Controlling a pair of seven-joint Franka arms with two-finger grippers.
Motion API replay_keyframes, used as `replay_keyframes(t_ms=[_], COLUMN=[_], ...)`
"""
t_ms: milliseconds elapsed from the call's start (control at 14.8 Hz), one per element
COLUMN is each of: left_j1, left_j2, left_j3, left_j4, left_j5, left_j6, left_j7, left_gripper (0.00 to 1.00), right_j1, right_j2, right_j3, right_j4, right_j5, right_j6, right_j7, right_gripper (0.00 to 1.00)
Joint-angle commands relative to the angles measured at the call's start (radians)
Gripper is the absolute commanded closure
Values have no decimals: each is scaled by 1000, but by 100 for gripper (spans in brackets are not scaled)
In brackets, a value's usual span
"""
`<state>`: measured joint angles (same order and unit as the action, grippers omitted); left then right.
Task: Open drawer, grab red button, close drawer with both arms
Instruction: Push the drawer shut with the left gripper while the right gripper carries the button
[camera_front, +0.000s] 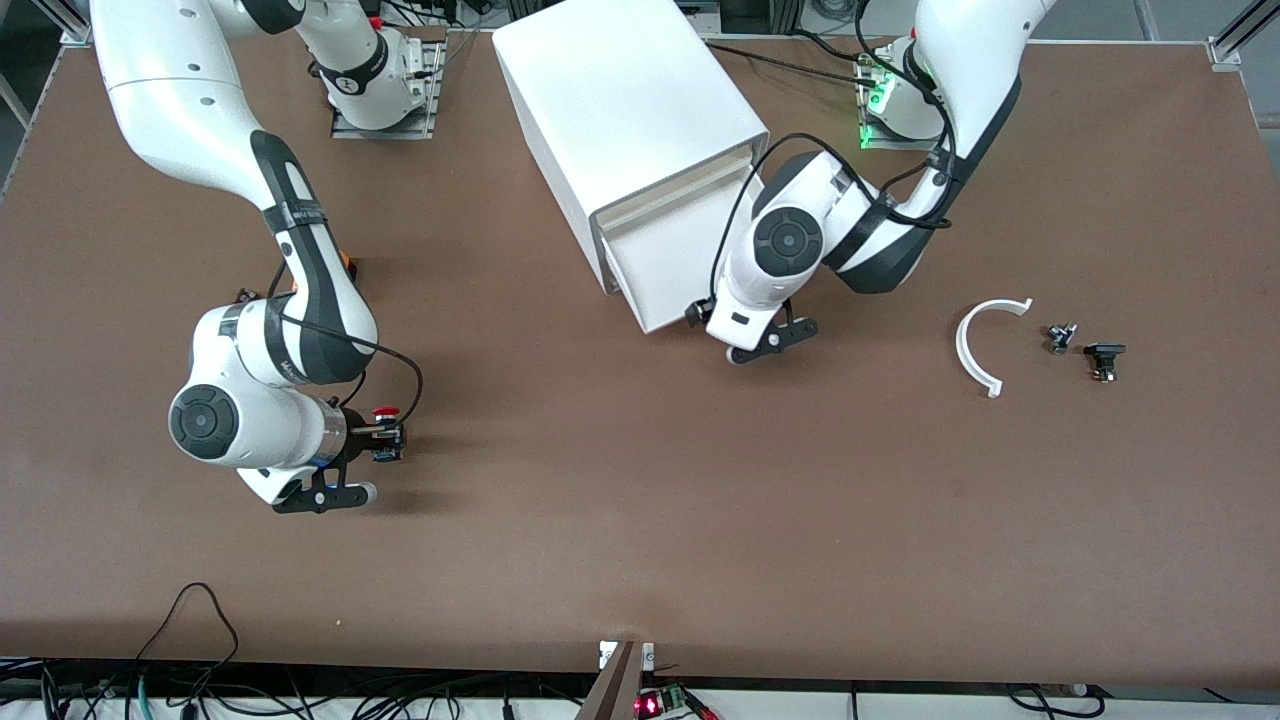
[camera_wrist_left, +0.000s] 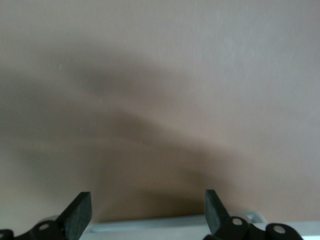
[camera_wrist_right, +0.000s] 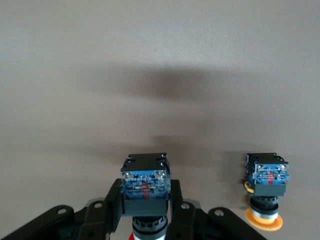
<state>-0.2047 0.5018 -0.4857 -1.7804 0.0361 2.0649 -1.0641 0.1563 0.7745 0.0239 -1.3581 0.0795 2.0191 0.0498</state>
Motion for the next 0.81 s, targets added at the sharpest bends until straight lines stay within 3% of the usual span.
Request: replay_keyframes(t_ms=[0, 473, 676, 743], left_j1=[13, -12, -10, -10], left_j2=[-43, -31, -31, -31], left_j3=[-50, -91, -116, -126], left_j4=[-28, -51, -66, -66], left_j5=[-2, -76, -85, -99], left_j6=[-69, -75, -75, -75], left_j7=[-22, -20, -22, -22], left_gripper=[0, 0, 0, 0], right_j1=[-11, -20, -20, -20], right_j2=[-23, 8, 22, 22], right_j3=[11, 10, 7, 7], right_j4=[-82, -104, -104, -102], right_j5=[-9, -9, -9, -9], right_j6=[55, 93, 112, 112], right_j7=[-10, -8, -4, -2], right_gripper=[100, 97, 76, 58])
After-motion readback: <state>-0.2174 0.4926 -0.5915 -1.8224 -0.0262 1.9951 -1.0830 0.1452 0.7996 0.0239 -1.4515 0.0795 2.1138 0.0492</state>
